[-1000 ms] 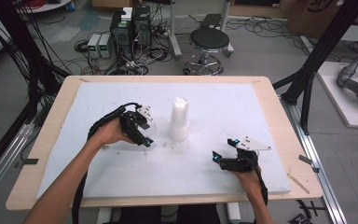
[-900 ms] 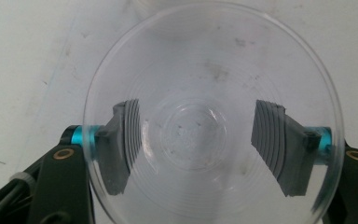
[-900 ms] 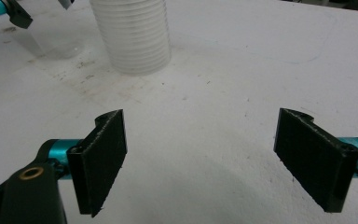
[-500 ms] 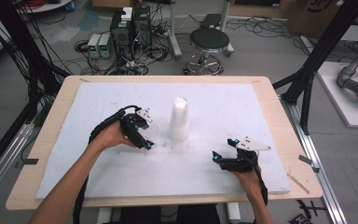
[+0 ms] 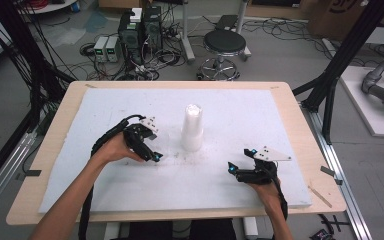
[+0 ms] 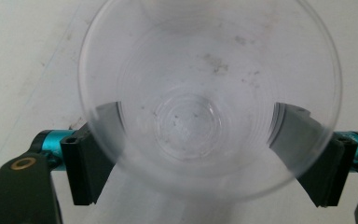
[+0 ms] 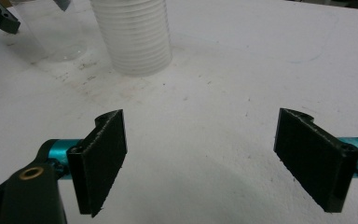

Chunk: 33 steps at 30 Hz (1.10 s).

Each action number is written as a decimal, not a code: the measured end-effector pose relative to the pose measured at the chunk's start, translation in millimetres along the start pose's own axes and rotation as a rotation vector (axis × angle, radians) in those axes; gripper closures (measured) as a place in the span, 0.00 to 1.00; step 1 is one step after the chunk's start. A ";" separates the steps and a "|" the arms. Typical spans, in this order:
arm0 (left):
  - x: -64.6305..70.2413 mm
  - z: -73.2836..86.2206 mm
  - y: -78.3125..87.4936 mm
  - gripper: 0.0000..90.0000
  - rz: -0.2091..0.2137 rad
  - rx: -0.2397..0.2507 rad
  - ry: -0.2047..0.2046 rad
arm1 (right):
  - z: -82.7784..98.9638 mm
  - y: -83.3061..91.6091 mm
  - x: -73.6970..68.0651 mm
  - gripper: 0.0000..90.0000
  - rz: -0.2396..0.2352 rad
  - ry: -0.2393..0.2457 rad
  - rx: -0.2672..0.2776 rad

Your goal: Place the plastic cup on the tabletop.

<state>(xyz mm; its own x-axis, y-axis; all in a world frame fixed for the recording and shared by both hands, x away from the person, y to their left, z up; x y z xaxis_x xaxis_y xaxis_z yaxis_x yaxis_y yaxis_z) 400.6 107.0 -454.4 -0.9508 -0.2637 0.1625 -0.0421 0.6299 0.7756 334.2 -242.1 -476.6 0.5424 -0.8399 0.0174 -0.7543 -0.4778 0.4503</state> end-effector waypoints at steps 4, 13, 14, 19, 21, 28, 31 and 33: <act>2.9 7.3 5.9 0.19 -0.008 0.034 0.009 | 0.1 0.1 -0.2 0.19 0.001 0.004 0.001; 18.6 35.7 28.2 0.19 -0.033 0.189 0.044 | 0.3 0.3 1.3 0.19 0.005 -0.017 -0.001; 19.8 38.5 29.4 0.19 -0.038 0.198 0.049 | 0.3 0.2 1.3 0.19 0.006 -0.017 -0.001; 29.7 63.1 36.4 0.19 -0.053 0.249 0.070 | 0.2 0.6 1.8 0.19 0.004 -0.025 0.002; 31.2 66.9 37.6 0.19 -0.054 0.260 0.073 | 0.3 0.0 2.0 0.19 0.005 -0.026 -0.004; 41.4 87.4 48.9 0.19 -0.059 0.391 0.110 | 0.3 0.2 1.9 0.19 -0.006 -0.023 -0.001; 45.6 94.9 50.6 0.19 -0.086 0.450 0.120 | 0.2 0.1 2.0 0.19 -0.008 -0.020 0.001; 46.8 98.0 48.9 0.19 -0.115 0.457 0.126 | 0.2 0.2 2.0 0.19 -0.006 -0.020 0.001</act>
<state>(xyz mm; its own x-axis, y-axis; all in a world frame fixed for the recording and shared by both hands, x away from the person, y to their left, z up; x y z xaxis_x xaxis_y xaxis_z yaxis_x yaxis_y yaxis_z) 324.0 197.0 -468.7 -0.8887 -0.4190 0.1862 -0.3020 0.8405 0.4498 335.1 -243.9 -476.7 0.5398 -0.8418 -0.0030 -0.7513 -0.4834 0.4493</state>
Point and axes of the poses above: each handheld gripper's, and its own axes: y roughly backward along the jaws, z roughly out of its underside, x roughly to its right, the point moved 5 cm from there along -y, roughly forward along the jaws, and after that the axes turned 8 degrees about z, right-handed, at the moved point
